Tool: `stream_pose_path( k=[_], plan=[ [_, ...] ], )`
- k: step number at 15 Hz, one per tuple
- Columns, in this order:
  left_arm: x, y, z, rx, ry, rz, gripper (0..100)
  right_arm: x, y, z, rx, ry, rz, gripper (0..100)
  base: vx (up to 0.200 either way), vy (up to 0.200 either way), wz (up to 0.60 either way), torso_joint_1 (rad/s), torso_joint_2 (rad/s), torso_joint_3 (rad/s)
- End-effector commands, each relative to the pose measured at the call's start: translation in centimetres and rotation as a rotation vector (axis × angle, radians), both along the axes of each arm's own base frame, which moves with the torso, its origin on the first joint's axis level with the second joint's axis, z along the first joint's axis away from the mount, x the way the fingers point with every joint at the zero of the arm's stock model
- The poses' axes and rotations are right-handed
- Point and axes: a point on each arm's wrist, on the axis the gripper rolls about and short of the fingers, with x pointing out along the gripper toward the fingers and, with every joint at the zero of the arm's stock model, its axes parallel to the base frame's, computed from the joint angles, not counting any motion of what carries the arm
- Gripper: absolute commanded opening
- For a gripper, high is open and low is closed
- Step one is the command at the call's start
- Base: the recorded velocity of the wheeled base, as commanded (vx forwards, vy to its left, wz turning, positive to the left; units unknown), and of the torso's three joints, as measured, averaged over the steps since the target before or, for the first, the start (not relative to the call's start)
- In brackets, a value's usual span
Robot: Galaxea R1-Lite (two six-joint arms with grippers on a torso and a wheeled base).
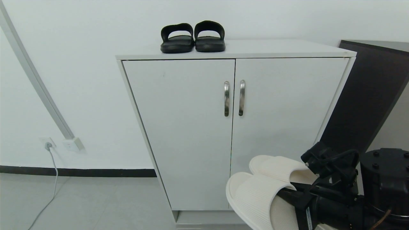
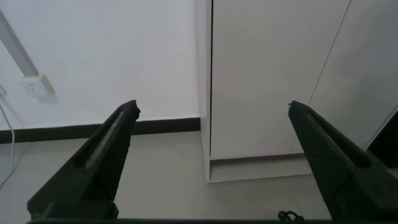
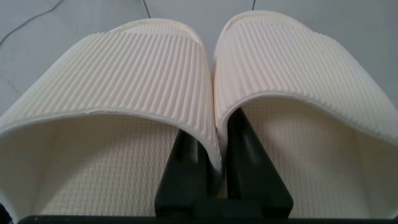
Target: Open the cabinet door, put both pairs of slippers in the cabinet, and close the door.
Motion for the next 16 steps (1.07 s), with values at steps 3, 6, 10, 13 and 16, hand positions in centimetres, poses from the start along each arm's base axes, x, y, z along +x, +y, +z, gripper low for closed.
stream_pose_path(
  k=[3,6,10,13,16],
  plan=[
    [0.4,0.0,0.2,0.028,0.049,-0.026,100,-0.1,-0.1,0.1,0.004,-0.003,0.002,0,0.0,0.0,0.0,-0.006,0.2,0.183],
    [0.9,0.1,0.6,0.073,0.096,-0.084,100,-0.1,-0.2,-0.1,-0.003,0.003,0.0,0,0.0,0.0,0.0,0.002,0.02,0.014],
    [3.2,-0.5,7.4,0.022,0.119,-0.269,100,-0.1,-0.1,-0.1,0.0,0.002,-0.002,0,0.0,0.0,0.0,0.0,0.0,0.0],
    [9.4,-1.6,10.0,-0.023,0.249,-0.459,100,-0.1,-0.2,-0.3,-0.006,0.007,-0.002,0,0.0,0.0,0.0,0.0,0.0,0.0],
    [12.8,-3.2,11.5,-0.077,0.199,-0.576,100,-0.1,-0.2,-0.2,-0.005,0.007,-0.001,0,0.0,0.0,0.0,0.0,0.0,0.0]
  ],
)
